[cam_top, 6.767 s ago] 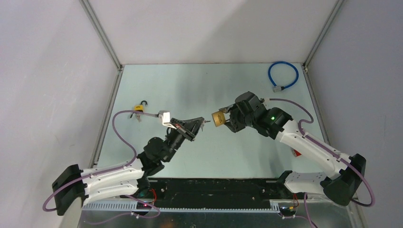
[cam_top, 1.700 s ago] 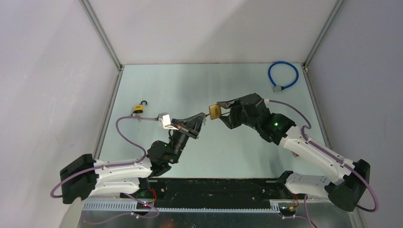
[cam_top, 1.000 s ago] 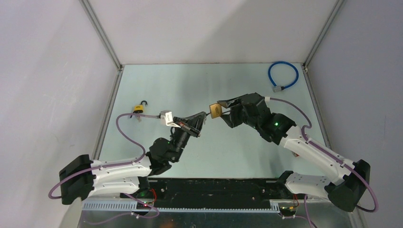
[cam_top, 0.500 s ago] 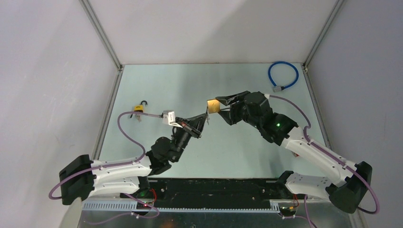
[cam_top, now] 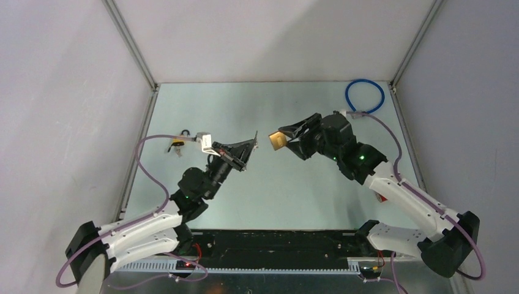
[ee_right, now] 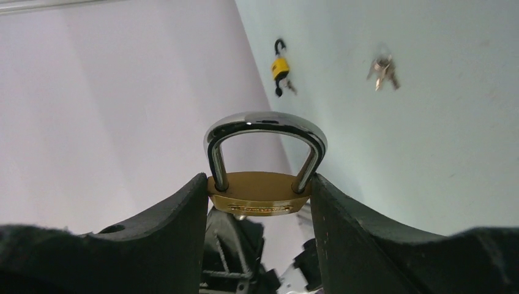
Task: Unlock with the key
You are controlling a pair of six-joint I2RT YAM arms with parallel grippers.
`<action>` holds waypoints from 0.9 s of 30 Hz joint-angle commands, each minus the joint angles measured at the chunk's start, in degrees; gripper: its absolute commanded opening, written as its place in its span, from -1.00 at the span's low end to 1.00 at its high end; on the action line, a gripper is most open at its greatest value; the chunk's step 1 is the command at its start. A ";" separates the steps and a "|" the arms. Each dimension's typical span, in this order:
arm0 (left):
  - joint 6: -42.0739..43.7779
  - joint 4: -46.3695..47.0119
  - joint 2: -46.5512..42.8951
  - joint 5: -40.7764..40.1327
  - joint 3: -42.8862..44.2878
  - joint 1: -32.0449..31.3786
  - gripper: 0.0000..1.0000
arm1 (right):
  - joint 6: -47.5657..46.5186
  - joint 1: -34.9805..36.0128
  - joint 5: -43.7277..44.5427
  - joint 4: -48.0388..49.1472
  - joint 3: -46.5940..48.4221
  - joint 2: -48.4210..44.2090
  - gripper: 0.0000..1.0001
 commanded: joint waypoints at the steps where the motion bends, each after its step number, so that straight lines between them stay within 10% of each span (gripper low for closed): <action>1: -1.65 -5.49 -2.22 11.79 2.20 2.01 -1.00 | -12.49 -4.57 -4.98 5.37 1.65 -3.48 -1.00; 10: -6.07 -9.12 3.55 21.91 6.68 2.10 -1.00 | -29.81 -7.22 -6.93 -7.33 14.31 2.18 -1.00; 27: -6.39 -10.05 5.87 22.66 8.23 2.05 -1.00 | -33.64 -6.62 -8.61 -16.88 21.95 7.66 -1.00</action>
